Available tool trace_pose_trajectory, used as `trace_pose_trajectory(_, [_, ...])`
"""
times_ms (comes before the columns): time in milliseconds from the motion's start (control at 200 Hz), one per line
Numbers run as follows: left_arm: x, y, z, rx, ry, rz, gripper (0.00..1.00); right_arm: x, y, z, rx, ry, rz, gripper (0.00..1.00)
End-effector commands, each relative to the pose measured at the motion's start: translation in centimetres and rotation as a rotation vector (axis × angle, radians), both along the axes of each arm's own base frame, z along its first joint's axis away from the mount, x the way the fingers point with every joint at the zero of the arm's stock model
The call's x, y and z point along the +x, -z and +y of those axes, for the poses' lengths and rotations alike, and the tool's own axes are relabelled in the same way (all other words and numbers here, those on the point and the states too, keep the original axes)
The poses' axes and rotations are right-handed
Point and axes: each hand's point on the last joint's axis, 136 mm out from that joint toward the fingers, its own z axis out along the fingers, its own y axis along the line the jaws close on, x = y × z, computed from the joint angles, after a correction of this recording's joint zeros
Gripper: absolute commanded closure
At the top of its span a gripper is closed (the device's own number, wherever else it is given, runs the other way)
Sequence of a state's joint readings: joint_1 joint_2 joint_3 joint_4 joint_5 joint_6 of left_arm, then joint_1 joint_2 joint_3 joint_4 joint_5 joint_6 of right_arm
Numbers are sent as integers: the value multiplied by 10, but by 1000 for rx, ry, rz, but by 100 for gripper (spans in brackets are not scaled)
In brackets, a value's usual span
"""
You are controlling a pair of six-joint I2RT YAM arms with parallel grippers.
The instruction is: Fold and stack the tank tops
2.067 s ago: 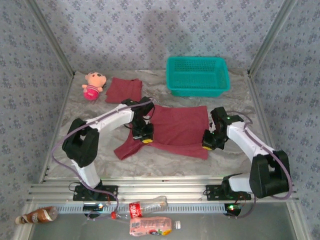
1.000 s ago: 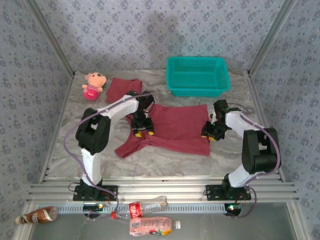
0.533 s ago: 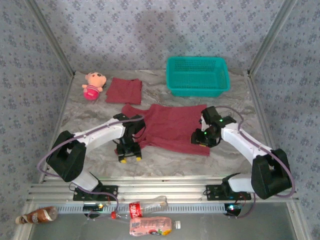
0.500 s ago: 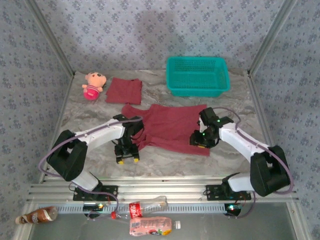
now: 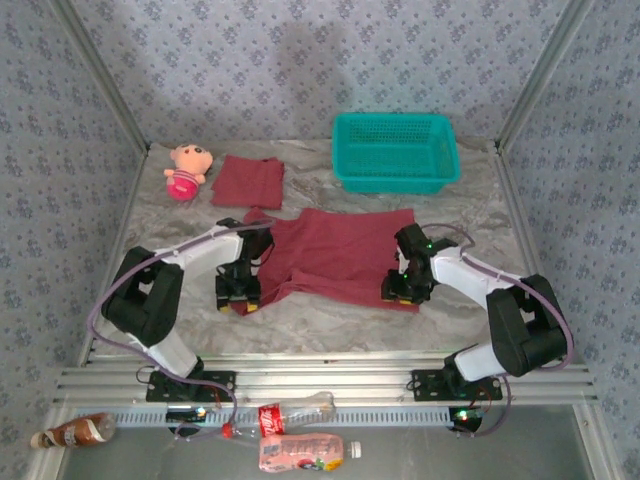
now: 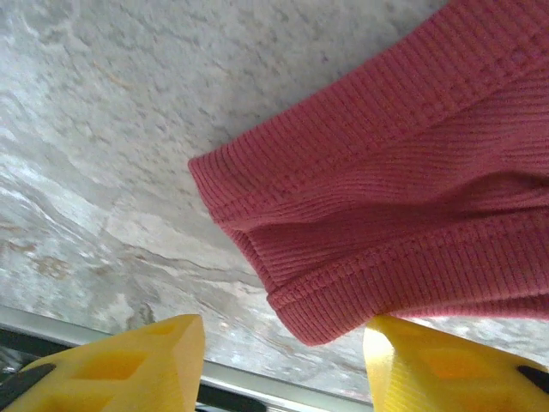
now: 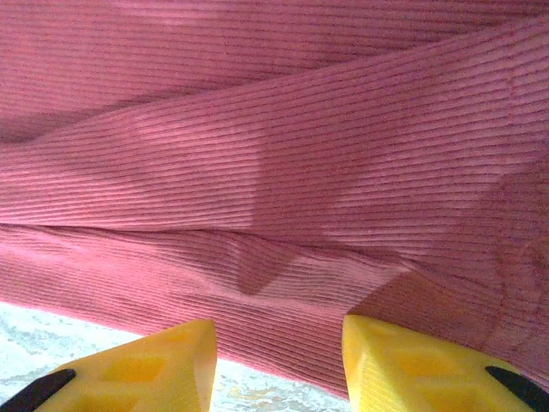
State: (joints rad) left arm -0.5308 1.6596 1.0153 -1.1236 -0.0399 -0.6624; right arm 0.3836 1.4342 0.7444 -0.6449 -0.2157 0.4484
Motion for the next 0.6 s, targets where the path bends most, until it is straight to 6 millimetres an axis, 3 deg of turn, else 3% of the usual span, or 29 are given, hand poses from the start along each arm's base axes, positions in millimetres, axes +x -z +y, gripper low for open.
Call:
trace_pose_trajectory(0, [10, -4, 12, 49, 73, 5, 53, -4, 10, -12, -53, 2, 16, 55])
trace_pose_trajectory(375, [26, -8, 18, 93, 166, 24, 77, -9, 21, -24, -86, 6, 40, 55])
trace_pose_trajectory(595, [36, -15, 21, 89, 205, 27, 100, -10, 21, -25, -83, -3, 43, 55])
